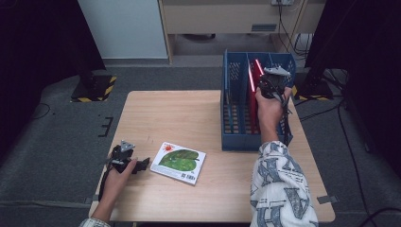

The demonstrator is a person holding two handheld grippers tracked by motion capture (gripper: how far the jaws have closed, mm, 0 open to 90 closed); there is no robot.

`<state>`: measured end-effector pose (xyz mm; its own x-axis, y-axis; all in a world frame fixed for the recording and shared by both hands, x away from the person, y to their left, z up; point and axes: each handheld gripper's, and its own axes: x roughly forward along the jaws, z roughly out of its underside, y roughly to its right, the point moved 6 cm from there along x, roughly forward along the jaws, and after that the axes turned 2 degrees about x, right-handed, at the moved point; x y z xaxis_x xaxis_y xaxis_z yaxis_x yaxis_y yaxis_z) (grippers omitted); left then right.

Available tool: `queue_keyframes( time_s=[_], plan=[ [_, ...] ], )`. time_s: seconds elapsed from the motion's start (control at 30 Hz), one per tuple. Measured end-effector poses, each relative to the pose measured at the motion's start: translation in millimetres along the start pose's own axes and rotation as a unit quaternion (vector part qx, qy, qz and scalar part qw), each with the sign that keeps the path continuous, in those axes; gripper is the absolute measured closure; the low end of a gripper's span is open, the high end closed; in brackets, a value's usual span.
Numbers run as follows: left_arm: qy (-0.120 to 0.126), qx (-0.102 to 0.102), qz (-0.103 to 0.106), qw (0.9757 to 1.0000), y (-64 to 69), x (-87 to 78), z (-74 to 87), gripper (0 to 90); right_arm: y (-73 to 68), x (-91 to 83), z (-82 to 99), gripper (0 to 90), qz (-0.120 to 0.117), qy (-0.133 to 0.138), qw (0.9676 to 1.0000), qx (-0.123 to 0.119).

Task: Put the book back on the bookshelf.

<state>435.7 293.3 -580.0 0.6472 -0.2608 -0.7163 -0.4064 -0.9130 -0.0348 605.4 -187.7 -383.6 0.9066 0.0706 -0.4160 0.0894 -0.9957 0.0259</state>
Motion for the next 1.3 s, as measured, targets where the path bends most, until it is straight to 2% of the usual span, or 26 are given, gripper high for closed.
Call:
queue_keyframes(
  time_s=[0.03,0.17,0.27,0.53,0.7,0.9,1.3],
  plan=[
    [0.000,0.000,0.000,1.0000,0.0,0.0,0.0,0.0,-1.1,0.1,0.4,79.4,0.001,-0.001,1.0000,-0.006],
    [0.000,0.001,0.000,1.0000,0.1,0.0,-0.1,0.0,-1.8,-1.8,0.9,77.6,-0.003,-0.004,1.0000,0.000],
    [0.000,0.000,0.000,1.0000,0.2,0.1,-0.1,0.0,-1.6,-7.4,-0.8,70.7,-0.010,0.004,0.9999,0.002],
    [-0.001,0.001,0.001,1.0000,0.6,0.4,-0.5,0.0,-6.1,-32.4,4.1,63.0,-0.026,0.000,0.9993,-0.026],
    [-0.001,0.001,0.001,1.0000,0.6,0.4,-0.5,0.0,-7.4,-41.8,7.5,64.9,-0.031,-0.001,0.9991,-0.027],
    [0.000,0.001,0.001,1.0000,1.3,0.3,-0.4,0.0,-12.2,-54.8,13.6,67.3,-0.040,-0.004,0.9983,-0.042],
    [0.000,0.001,0.001,1.0000,1.6,0.3,-0.3,0.0,-10.7,-69.1,26.5,75.2,-0.055,-0.004,0.9976,-0.041]
  ],
)
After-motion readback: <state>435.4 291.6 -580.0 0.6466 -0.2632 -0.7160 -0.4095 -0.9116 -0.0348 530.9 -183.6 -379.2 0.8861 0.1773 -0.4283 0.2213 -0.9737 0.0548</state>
